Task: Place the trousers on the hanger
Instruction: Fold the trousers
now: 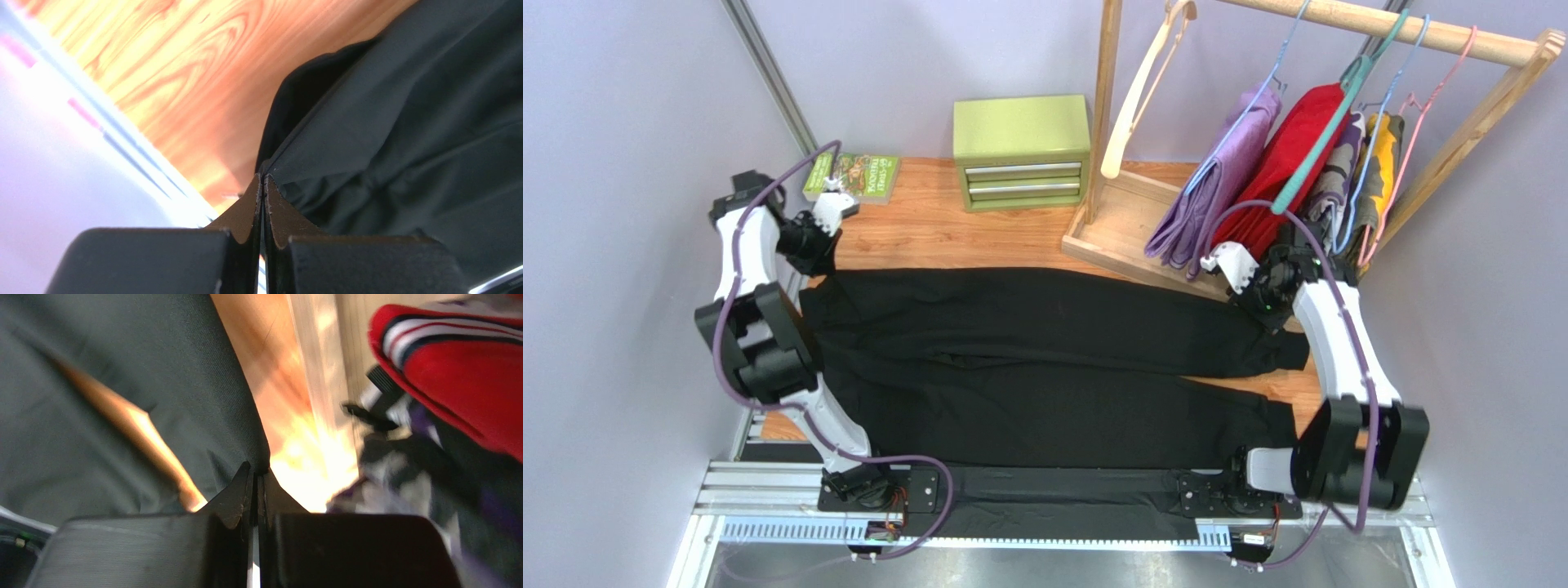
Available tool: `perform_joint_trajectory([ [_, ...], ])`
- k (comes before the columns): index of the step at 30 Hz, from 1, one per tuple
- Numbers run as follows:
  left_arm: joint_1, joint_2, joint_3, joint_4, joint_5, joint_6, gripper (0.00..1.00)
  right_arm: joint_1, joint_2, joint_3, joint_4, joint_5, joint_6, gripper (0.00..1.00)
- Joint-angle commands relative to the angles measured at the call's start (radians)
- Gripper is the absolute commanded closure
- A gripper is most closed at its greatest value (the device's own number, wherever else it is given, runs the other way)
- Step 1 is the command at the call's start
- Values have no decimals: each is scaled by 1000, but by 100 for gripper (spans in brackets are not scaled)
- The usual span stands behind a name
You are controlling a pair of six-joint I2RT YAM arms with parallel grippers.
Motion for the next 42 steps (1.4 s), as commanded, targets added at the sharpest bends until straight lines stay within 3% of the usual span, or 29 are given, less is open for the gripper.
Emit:
perform_joint_trajectory([
  [1, 133, -223, -118, 52, 170, 62, 100, -46, -211, -87, -133, -38, -197, 100],
  [6, 222, -372, -363, -63, 166, 326, 100, -53, -415, -310, -265, 5, -377, 100],
  [9, 225, -430, -549, -13, 43, 389, 100, -53, -453, -463, -233, 42, -421, 100],
  [11, 225, -440, -632, 41, -42, 391, 100, -53, -418, -536, -106, 82, -402, 100],
  [15, 222, -336, -718, 138, -123, 320, 100, -52, -173, -555, 71, 123, -294, 100],
  [21, 133, -171, -694, 299, -227, 64, 100, -46, 148, -331, 196, 122, -134, 100],
  [26, 76, -121, -550, 288, -180, -94, 100, -34, 236, -165, 154, 111, -85, 100],
  [36, 101, -166, -171, -54, -91, -59, 100, -93, 83, -16, -29, 51, -160, 100],
  [39, 130, -221, -125, -137, -51, -16, 100, -151, 3, -10, -85, 39, -236, 100],
  [42, 164, -286, -180, -155, -63, 73, 100, -205, -77, -81, -115, 48, -325, 100],
])
